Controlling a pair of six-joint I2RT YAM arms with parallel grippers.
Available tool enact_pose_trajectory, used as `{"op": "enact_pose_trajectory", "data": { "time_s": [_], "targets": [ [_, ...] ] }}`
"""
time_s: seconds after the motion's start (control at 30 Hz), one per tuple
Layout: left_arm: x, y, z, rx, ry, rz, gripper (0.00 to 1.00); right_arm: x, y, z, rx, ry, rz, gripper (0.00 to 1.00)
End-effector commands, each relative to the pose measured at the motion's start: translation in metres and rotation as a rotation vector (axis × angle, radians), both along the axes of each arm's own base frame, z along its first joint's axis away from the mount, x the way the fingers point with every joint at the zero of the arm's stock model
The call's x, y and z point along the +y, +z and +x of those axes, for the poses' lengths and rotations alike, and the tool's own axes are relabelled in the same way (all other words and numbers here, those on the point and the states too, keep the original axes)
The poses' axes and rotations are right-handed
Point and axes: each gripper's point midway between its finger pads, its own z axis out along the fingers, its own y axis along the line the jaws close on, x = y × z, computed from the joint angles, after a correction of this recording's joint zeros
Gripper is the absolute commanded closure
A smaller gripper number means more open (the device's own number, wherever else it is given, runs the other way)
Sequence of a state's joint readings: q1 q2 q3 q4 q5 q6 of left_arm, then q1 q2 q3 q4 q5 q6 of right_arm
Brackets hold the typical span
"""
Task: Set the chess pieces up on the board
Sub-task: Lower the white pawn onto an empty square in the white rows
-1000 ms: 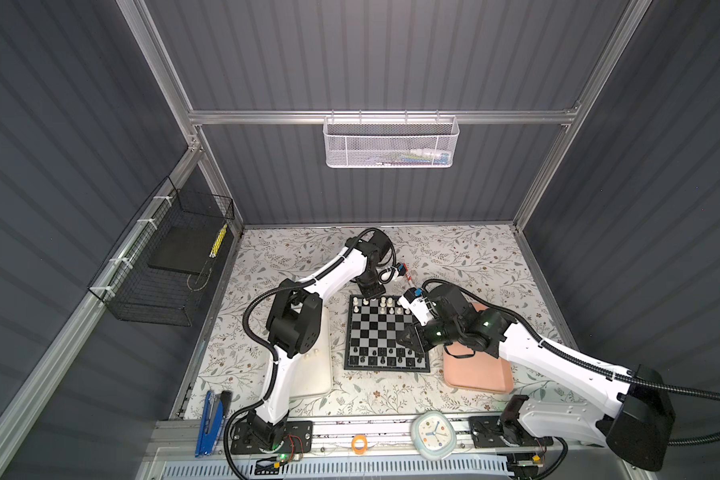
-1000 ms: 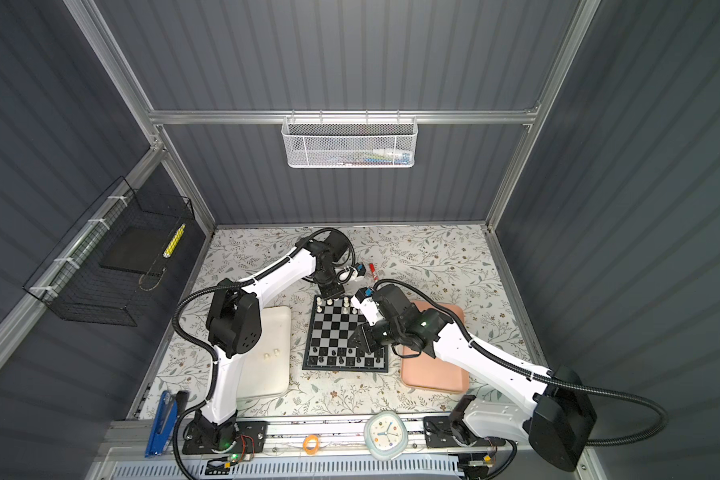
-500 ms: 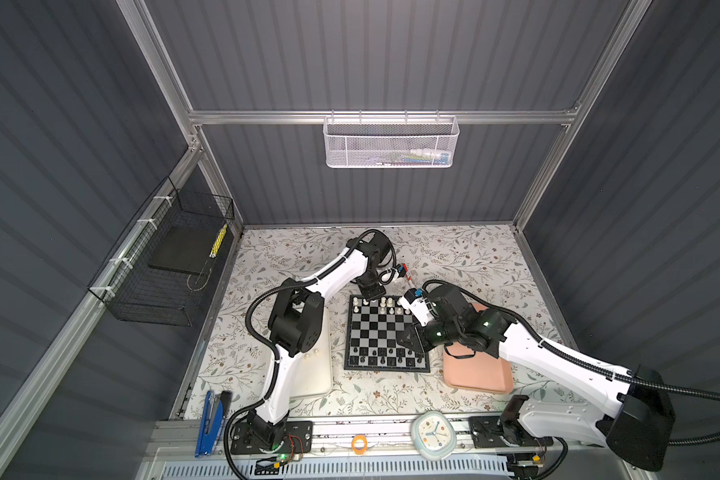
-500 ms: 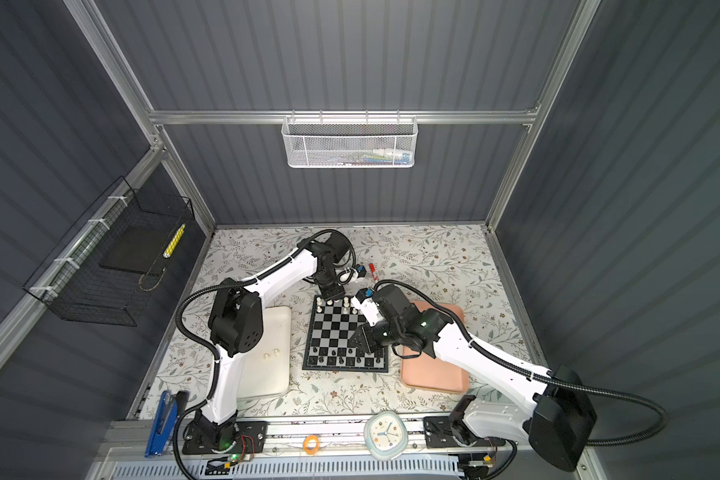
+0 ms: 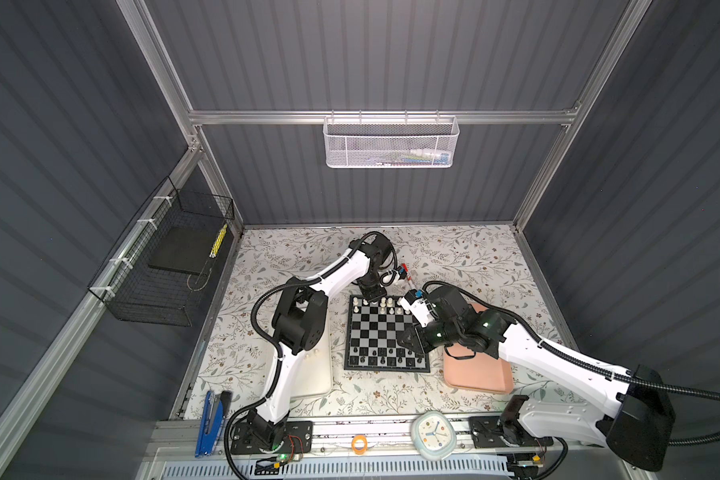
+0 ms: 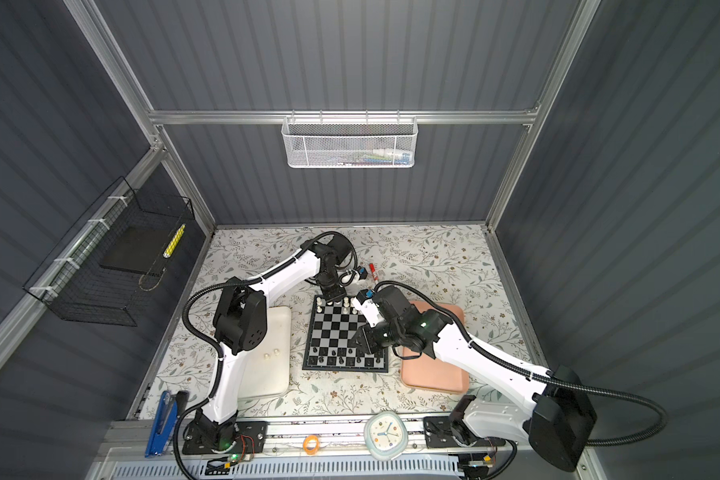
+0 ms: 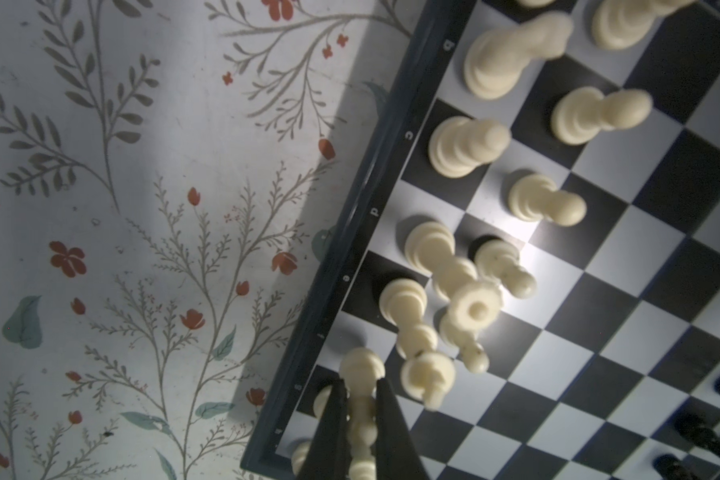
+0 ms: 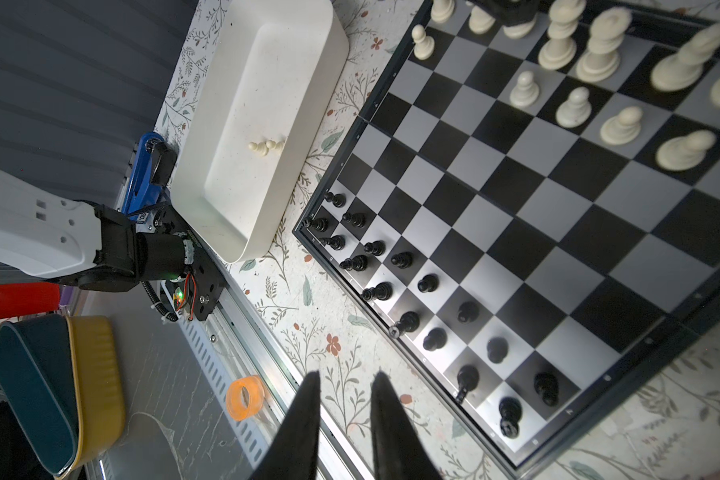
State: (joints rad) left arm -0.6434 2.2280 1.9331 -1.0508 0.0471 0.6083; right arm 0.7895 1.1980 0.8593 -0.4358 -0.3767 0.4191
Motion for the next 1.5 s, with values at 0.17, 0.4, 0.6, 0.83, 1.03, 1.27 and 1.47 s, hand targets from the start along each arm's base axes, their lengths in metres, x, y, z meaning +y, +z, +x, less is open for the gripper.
{"op": "enact_pose_trajectory", "data": {
  "time_s": [0.17, 0.4, 0.6, 0.83, 1.03, 1.27, 1.47],
  "targets": [
    [-0.007, -0.005, -0.002, 0.014, -0.028, 0.003, 0.87, -0.003, -0.003, -0.004, 0.002, 0.001, -0.011, 0.75],
    [-0.004, -0.007, -0.003, 0.007, -0.037, 0.022, 0.87, -0.002, -0.004, -0.003, 0.003, 0.003, -0.016, 0.75],
    [-0.002, -0.008, -0.003, 0.004, -0.038, 0.032, 0.86, -0.003, -0.005, -0.003, 0.005, 0.001, -0.018, 0.75],
    [0.001, -0.011, -0.004, 0.005, -0.042, 0.048, 0.86, -0.003, -0.008, -0.004, 0.007, -0.002, -0.019, 0.75],
    [-0.001, -0.012, -0.006, 0.008, -0.046, 0.047, 0.84, -0.003, -0.007, -0.004, 0.007, -0.002, -0.019, 0.75],
    [0.0, -0.013, -0.007, 0.009, -0.049, 0.054, 0.83, -0.004, -0.009, -0.004, 0.008, -0.005, -0.022, 0.74],
    [0.001, -0.015, -0.007, 0.005, -0.053, 0.064, 0.86, -0.004, -0.009, -0.004, 0.01, -0.006, -0.022, 0.74]
  ]
}}
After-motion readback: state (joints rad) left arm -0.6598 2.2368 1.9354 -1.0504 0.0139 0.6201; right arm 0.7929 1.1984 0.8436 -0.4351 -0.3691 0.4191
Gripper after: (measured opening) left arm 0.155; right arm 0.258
